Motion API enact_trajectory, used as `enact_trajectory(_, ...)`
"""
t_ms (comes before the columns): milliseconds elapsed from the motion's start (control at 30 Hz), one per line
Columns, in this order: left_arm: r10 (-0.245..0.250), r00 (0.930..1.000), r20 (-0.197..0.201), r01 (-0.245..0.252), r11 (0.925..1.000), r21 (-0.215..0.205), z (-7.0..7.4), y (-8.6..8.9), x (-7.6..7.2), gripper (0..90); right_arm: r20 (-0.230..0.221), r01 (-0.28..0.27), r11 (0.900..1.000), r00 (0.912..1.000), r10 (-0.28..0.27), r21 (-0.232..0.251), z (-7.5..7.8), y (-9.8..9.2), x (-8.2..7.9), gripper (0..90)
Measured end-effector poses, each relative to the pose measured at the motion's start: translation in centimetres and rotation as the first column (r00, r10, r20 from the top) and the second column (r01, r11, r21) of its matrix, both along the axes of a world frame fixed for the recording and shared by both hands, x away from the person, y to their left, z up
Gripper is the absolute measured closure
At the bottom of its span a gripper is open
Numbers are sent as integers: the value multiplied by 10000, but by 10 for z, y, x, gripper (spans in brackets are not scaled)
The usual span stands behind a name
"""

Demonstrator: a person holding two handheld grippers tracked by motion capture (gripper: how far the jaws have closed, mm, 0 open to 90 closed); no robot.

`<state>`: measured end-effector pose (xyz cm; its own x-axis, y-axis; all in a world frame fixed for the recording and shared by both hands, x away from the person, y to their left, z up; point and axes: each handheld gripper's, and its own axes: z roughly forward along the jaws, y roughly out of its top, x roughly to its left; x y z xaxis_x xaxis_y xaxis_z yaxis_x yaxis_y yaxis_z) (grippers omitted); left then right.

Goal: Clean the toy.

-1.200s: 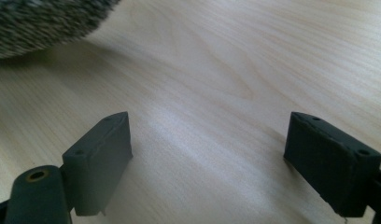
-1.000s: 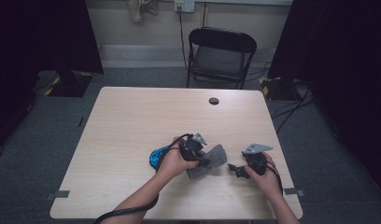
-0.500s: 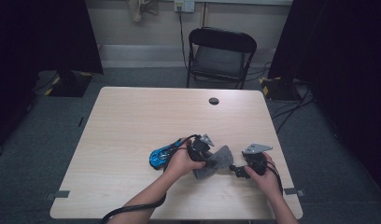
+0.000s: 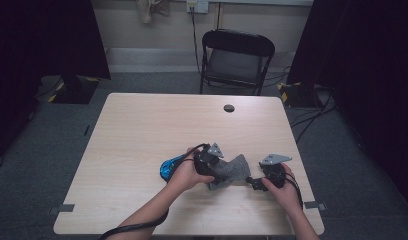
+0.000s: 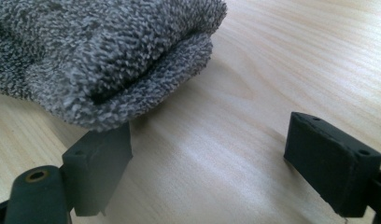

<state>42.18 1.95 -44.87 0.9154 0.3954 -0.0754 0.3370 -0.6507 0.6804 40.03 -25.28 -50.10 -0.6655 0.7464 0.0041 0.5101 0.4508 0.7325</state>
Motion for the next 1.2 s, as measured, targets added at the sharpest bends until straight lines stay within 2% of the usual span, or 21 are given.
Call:
enact_trajectory(100, 224, 9994, 249, -223, 9997, -42, 7, 15, 0, 235, 4, -12, 10000, 10000, 12, -7, 0, 0, 0, 142)
enact_trajectory(133, 246, 9993, 282, -246, 9997, -7, 9, 19, 0, 235, 3, -10, 10000, 10000, 10, -7, 0, 0, 0, 142)
enact_trajectory(167, 458, 9986, 275, -458, 9990, -7, 11, 31, 0, 228, -1, -12, 10000, 10000, 12, -6, 0, 0, 0, 142)
enact_trajectory(233, 569, 9979, 296, -568, 9984, -55, 12, 36, 0, 227, -2, -13, 10000, 10000, 13, -5, 0, 0, 0, 142)
enact_trajectory(267, 727, 9967, 352, -726, 9974, -47, 14, 48, 0, 228, -1, -14, 10000, 10000, 14, -5, 0, 0, 0, 142)
enact_trajectory(300, 727, 9967, 352, -726, 9974, -47, 14, 48, 0, 226, -1, -14, 10000, 10000, 14, -5, 0, 0, 0, 142)
enact_trajectory(367, 825, 9959, 380, -824, 9966, -34, 16, 60, 1, 223, 4, -14, 10000, 10000, 14, -8, 0, 0, 0, 142)
enact_trajectory(633, 1634, 9856, 426, -1639, 9864, 74, 13, 98, 3, 201, 2, -9, 10000, 10000, 9, -10, 0, 0, -1, 142)
enact_trajectory(733, 1707, 9843, 460, -1713, 9852, 94, 8, 105, 5, 201, 8, -10, 10000, 10000, 10, -6, 0, 0, -1, 142)
enact_trajectory(800, 1789, 9829, 435, -1802, 9833, 265, 3, 109, 7, 194, 3, -11, 10000, 10000, 11, -7, 0, 0, -1, 142)
enact_trajectory(867, 1864, 9819, 330, -1877, 9814, 413, -1, 112, 10, 193, 7, -10, 10000, 10000, 10, -5, 0, 0, -1, 142)
enact_trajectory(900, 1904, 9813, 279, -1913, 9809, 358, -3, 113, 11, 194, 8, -11, 10000, 10000, 11, -5, 0, 0, -1, 142)
enact_trajectory(1000, 1705, 9850, 254, -1716, 9839, 504, -10, 113, 15, 194, 4, -13, 10000, 10000, 13, -7, 0, 0, -1, 142)
enact_trajectory(1200, 1768, 9842, 51, -1768, 9828, 534, -21, 114, 20, 192, 8, -12, 10000, 10000, 12, -5, 0, 0, -1, 142)
